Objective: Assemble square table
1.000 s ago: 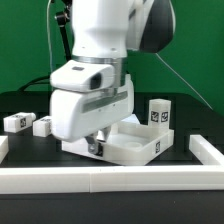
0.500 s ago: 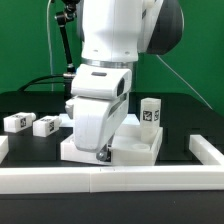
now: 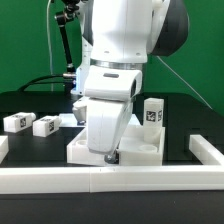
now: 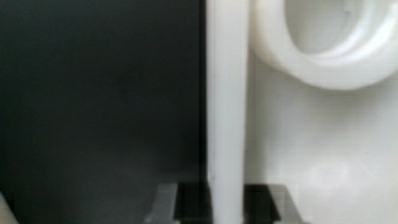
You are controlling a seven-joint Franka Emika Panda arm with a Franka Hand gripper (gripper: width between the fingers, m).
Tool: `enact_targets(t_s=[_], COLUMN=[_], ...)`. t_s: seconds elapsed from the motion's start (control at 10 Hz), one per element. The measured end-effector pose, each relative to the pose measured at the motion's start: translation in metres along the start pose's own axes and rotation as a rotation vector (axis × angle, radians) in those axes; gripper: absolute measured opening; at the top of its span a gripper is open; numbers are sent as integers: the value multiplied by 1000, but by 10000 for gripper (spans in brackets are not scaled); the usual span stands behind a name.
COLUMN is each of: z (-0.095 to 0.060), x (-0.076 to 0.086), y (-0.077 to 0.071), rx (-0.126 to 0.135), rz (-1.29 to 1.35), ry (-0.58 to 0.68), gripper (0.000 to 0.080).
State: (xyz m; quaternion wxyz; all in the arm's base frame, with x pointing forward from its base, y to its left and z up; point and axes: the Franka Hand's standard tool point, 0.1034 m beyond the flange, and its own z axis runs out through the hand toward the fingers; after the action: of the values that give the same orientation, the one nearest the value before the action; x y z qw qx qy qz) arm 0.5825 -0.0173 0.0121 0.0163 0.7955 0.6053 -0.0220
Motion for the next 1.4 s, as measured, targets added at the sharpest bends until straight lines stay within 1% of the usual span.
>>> enact_targets(t_s=[0.2,0.3,0.4,0.5,0.6,0.8,0.9,1.0,1.1,1.2,1.3,1.4], z=[0,-1,-4,-6,-6,-7,-8,-10,-11,-9,-9,-6], x=[-3,3,16,33,46,70,78,84,85,81,80,79], y=[1,2,3,9,19,20,21,23,24,25,24,19], rx=[-3,-16,-14,-2,-6,-16,-14,-1,8,10,11,31], rz=[-140,-219,-236,-273,-300,-243,-222,-190,-180,-184,-182,-182], ry=[-14,-17,-19,-21,-11,6,9,6,-2,-9,-9,-15], gripper=[57,57,57,57,57,57,57,57,57,57,57,234])
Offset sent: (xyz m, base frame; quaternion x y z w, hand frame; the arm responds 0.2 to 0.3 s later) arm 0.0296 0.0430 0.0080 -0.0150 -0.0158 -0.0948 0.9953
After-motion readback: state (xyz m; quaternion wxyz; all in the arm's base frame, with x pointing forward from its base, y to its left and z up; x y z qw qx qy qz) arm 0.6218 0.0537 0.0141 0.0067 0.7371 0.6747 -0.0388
